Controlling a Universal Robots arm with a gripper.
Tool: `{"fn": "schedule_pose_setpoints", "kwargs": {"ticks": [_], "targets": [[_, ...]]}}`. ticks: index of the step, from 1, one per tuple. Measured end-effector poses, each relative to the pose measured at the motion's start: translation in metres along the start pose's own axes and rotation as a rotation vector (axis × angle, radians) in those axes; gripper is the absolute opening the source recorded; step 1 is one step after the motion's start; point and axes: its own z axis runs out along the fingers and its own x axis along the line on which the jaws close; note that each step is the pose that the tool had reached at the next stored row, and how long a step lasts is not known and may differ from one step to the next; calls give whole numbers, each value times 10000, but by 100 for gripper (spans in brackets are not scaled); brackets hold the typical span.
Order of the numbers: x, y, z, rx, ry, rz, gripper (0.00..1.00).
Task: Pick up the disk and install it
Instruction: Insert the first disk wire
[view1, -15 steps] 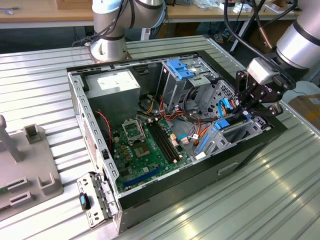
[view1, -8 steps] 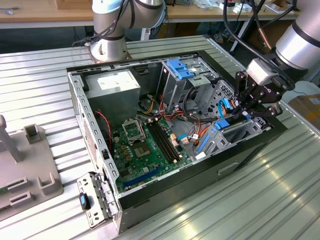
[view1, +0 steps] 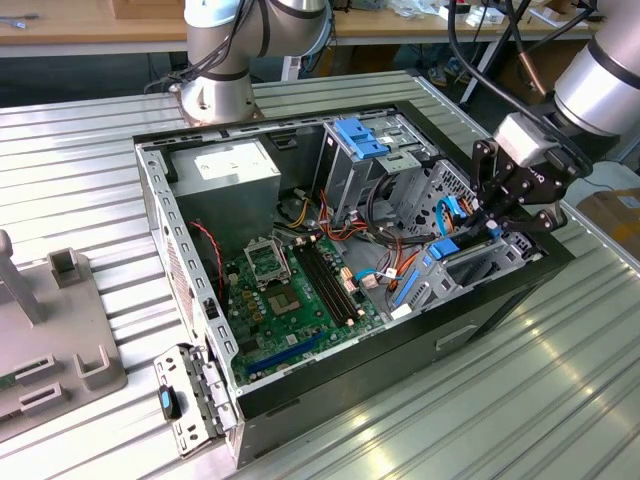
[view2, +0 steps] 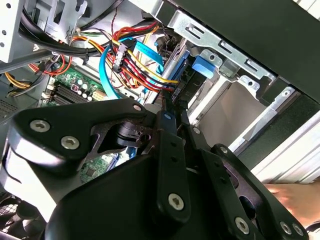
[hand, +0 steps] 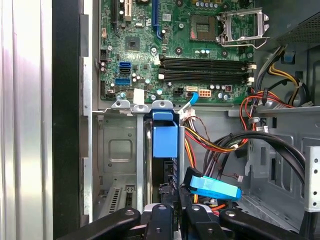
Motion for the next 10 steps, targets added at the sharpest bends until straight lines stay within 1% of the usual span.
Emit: {"fn": "schedule_pose_setpoints", "kwargs": {"ticks": [3, 4, 7, 8, 9, 10], "targets": [[0, 0, 0, -2, 0, 4, 16], [0, 1, -1, -37, 2, 9, 16], [0, 0, 0, -50, 0, 8, 16], [0, 0, -1, -46, 1, 54, 16], [0, -1, 0, -22, 1, 301, 16], [0, -1, 0, -15, 0, 377, 16]]}}
